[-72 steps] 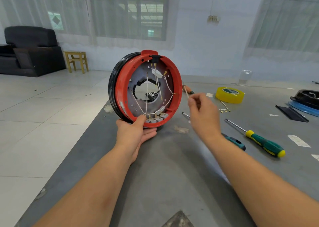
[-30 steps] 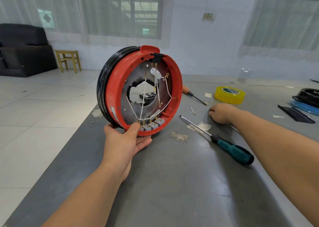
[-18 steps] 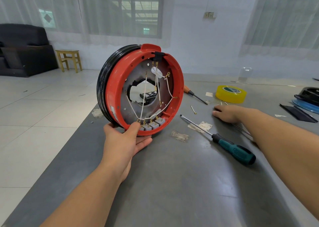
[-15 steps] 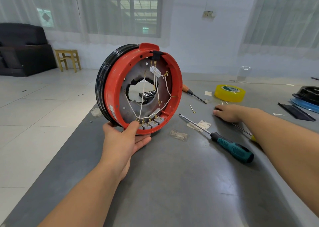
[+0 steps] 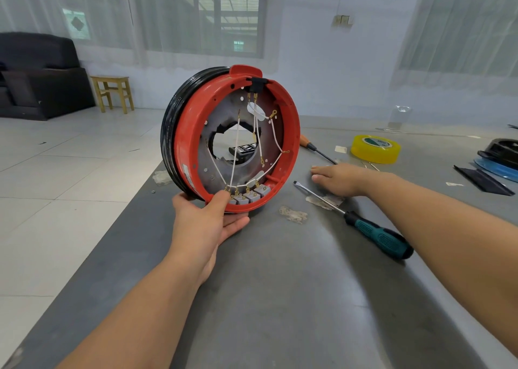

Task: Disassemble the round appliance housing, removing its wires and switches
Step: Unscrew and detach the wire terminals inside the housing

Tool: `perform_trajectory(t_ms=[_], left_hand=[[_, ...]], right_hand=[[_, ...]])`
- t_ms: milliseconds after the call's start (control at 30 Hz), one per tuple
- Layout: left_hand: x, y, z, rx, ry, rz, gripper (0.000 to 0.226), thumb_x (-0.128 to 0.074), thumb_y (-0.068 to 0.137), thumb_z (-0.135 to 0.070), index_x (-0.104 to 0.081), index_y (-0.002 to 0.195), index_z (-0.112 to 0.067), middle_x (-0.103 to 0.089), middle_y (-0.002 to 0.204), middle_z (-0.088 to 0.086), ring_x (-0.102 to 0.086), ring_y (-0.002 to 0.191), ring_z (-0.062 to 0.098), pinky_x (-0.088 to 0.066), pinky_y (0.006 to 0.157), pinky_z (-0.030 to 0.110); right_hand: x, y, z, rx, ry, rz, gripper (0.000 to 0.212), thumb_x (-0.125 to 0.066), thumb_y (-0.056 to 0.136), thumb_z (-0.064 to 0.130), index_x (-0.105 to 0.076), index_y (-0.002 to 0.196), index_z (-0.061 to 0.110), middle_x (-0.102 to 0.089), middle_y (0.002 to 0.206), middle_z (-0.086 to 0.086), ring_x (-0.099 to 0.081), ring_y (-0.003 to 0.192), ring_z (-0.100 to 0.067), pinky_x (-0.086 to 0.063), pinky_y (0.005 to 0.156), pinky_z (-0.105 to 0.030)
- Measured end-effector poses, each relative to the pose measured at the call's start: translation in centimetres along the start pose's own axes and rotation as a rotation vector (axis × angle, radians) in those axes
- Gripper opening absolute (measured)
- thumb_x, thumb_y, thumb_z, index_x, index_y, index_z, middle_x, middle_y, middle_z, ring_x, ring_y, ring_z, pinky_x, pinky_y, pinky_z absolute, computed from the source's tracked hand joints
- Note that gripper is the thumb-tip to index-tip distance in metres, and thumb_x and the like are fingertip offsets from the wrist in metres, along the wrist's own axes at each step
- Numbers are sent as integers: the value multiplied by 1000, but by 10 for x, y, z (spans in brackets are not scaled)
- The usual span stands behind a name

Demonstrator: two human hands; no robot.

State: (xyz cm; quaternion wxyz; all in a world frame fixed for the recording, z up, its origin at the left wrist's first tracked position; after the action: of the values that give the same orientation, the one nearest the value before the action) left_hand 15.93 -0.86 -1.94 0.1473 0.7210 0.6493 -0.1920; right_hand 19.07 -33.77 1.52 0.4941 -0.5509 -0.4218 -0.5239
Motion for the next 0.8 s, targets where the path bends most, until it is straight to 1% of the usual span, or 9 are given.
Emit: perform_trajectory(t_ms=[167,300,367,500,700,800], left_hand=[[0,1,1,0,-8,6,42,-72,94,-8,-42,122,-18,-71,112,25,-80,84,38,-66,71,43],[0,1,1,2,-6,3,42,-72,94,-7,-42,120,-20,-72,111,25,-80,83,38,-66,71,43],[0,1,1,5,-4,2,43,-73,94,-8,-42,121,-21,-72,110,25,-80,83,38,-66,71,43],[0,1,1,11,-3,0,45,-72,94,-7,-41,124,-20,-73,110,24,-80,83,37,-66,70,43],[0,1,1,8,-5,6,44,-72,94,-7,-42,123,-19,-72,111,25,-80,83,38,-66,71,43],[0,2,1,4,-2,10,44,-72,94,-8,-42,122,-20,-72,111,25,-80,83,38,-66,71,43]], right_hand=[[0,-3,0,-4,-48,26,47,-29,111,44,-46,151,25,-38,162,2,-39,144,-25,-26,119,-35],[1,-7,-18,-53,-110,44,48,-28,109,48,-50,145,23,-48,153,-5,-46,137,-29,-33,111,-36],[1,-8,-28,-85,-124,41,51,-27,109,49,-48,149,23,-46,155,-5,-44,139,-29,-31,114,-36],[-1,-9,-51,-175,-120,58,58,-25,108,54,-41,155,23,-41,160,-5,-34,148,-28,-24,121,-41],[-1,-12,-72,-252,-145,93,64,-22,106,59,-37,156,22,-39,161,-6,-34,148,-29,-26,122,-43],[-3,-13,-76,-257,-148,112,66,-21,106,61,-33,158,23,-32,165,-4,-30,150,-28,-24,123,-45]])
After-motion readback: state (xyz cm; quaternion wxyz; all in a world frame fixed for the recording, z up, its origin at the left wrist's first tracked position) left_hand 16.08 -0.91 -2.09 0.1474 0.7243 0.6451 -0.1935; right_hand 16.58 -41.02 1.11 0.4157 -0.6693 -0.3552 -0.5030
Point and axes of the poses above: each hand's wrist, its own y-axis towards the middle knuckle, its own x-axis out of the back of the hand, z = x × y, the point moved 6 cm from there along y, towards the middle knuckle
